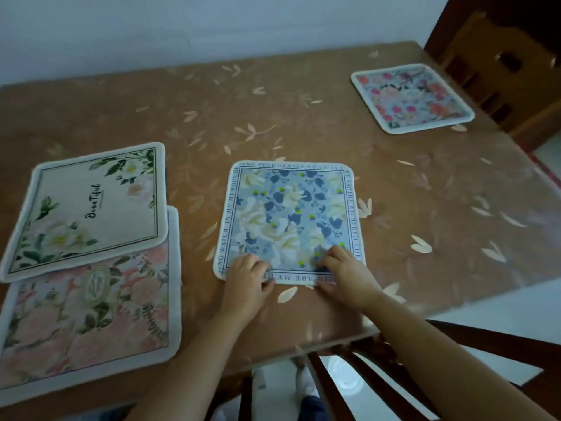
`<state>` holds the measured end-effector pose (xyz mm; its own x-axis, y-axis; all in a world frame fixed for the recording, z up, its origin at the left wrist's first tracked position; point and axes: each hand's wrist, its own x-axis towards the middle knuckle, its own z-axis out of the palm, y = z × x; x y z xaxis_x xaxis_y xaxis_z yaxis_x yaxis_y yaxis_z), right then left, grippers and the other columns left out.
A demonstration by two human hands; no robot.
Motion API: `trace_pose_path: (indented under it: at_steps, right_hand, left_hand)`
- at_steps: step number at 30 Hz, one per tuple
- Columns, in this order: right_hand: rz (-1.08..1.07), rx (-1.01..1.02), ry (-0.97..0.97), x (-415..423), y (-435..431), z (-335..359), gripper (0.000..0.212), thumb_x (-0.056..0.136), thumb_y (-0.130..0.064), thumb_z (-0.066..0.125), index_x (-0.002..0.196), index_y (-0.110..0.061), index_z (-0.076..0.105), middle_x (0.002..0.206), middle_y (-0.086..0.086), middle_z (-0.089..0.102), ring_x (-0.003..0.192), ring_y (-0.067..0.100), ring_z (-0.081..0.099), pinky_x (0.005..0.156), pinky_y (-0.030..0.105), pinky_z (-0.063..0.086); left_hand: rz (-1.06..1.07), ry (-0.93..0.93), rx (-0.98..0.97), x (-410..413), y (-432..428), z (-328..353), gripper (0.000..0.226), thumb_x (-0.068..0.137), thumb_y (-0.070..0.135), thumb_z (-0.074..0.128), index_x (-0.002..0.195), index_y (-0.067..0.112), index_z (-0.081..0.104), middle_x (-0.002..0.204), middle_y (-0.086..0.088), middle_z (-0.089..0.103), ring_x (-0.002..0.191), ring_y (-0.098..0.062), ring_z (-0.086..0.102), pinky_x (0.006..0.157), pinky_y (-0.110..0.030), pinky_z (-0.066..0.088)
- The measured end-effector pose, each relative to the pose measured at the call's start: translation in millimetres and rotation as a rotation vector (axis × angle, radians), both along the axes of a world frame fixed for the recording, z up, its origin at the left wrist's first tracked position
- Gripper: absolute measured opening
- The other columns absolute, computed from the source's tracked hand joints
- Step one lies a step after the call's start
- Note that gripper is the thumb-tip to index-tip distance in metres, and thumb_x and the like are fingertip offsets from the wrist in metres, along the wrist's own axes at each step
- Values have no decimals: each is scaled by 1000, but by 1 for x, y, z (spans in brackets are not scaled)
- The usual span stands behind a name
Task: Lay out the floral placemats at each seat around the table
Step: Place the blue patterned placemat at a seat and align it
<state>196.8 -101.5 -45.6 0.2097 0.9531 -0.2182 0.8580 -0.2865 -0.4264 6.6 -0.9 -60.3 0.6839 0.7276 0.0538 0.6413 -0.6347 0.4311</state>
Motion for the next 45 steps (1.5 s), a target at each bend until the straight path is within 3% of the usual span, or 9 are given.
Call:
trace_pose_path:
  at_steps: [7,11,17,25,37,45]
  right_hand:
    - [55,12,-21,2,-7,-6,41,79,-31,61,117,-18,53,116,8,48,107,27,41,87,41,43]
    - [9,65,-8,-6,-9,-7,35,78,-24,62,112,-17,56,110,9,52,103,29,44,82,41,41]
    - [-49,10,-54,-19,-11,-6,20,87,-19,52,104,-12,56,113,8,51,106,26,43,85,38,41]
    - [-184,45,-52,-34,-15,-11,16,90,-15,47,96,-6,58,109,11,55,105,27,46,88,38,37]
    - [83,-57,-64,1,-11,-4,20,85,-14,45,99,-5,56,107,13,56,104,25,48,84,36,40]
    - [152,-32,-68,75,-42,2,22,84,-15,48,101,-6,57,109,12,57,106,24,49,87,36,42]
  left_hand:
    - [53,-60,-41,3,-9,-4,17,69,8,76,82,7,64,84,-9,57,80,-27,55,69,-41,47]
    - [37,-45,-37,0,-13,-2,18,65,2,76,77,7,63,80,-10,58,76,-30,56,65,-44,48]
    - [10,-46,-48,-4,-11,-2,12,71,4,73,76,9,63,80,-8,62,78,-29,56,66,-42,46]
    - [2,-17,-64,-4,-7,-8,6,76,9,68,77,11,63,84,-6,62,83,-26,54,71,-37,41]
    - [28,120,-46,13,-21,-4,7,86,17,57,87,11,61,96,-4,57,94,-21,49,80,-36,41]
    - [42,109,-81,74,-71,-4,9,88,21,53,91,15,59,98,-2,55,95,-18,47,81,-29,37]
